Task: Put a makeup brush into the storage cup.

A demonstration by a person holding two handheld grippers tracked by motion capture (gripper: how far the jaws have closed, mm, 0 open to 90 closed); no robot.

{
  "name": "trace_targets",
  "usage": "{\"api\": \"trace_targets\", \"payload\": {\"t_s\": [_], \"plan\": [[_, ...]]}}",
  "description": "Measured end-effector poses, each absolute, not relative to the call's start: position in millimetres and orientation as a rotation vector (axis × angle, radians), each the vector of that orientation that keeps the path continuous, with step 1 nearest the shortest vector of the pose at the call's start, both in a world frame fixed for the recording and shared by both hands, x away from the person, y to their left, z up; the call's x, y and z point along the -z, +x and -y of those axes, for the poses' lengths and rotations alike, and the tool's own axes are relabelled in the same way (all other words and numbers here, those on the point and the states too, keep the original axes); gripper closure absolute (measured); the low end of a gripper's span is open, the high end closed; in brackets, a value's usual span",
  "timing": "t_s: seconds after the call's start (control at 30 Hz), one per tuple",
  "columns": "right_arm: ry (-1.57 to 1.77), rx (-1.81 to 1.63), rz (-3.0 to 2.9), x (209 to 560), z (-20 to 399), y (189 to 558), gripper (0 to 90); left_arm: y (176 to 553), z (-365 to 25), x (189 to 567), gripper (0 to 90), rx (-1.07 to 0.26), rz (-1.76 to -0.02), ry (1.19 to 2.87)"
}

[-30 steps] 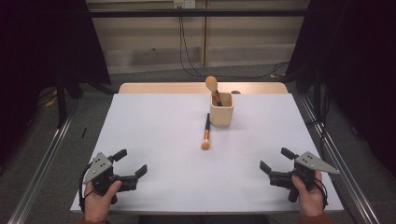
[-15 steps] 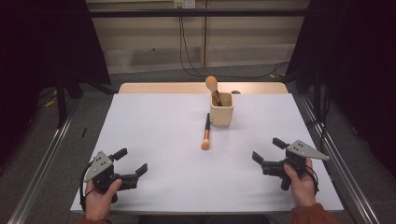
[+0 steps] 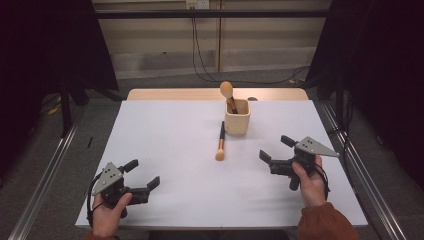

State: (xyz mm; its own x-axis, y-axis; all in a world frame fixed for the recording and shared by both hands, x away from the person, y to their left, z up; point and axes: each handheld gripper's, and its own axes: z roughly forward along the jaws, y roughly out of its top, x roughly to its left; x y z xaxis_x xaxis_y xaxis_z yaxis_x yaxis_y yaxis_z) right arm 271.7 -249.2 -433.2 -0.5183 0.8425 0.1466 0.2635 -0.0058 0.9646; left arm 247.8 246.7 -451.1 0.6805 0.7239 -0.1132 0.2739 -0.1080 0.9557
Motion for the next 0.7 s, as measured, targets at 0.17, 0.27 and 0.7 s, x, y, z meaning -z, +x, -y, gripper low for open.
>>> {"api": "trace_targets", "payload": {"t_s": [0.17,0.27,0.7], "plan": [[1.132,-1.574,-1.790,429,243,285,0.0,248,-247,452,2.9,-0.466,-0.827,1.683],[1.121,-1.575,-1.797,427,240,293,0.0,248,-248,452,2.9,-0.469,-0.827,1.683],[1.083,-1.567,-1.807,411,222,327,0.0,249,-249,452,2.6,-0.463,-0.827,1.678]]}}
